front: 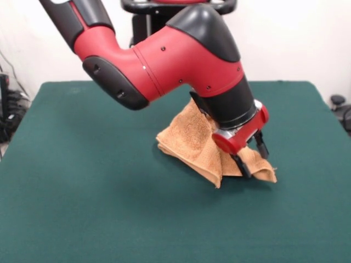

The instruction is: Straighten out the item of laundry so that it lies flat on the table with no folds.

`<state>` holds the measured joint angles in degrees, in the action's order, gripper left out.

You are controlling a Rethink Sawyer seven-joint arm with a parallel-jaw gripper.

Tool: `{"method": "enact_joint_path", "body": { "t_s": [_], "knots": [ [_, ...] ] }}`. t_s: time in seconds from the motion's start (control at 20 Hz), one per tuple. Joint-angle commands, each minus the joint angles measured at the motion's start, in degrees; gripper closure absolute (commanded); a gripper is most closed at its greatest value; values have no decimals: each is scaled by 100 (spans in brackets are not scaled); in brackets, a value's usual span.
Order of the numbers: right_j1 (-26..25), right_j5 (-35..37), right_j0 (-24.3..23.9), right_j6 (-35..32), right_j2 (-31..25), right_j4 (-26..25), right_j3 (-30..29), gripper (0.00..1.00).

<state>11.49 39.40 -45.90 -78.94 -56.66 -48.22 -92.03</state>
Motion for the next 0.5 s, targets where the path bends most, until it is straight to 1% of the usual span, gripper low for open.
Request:
{"method": "enact_joint_path", "body": {
  "t_s": [0.05,0.5],
  "knots": [
    [-14,-447,58,1107,-18,-311,-162,0],
    [68,-636,84,1051,-105,-305,-188,0]
  ]
}}
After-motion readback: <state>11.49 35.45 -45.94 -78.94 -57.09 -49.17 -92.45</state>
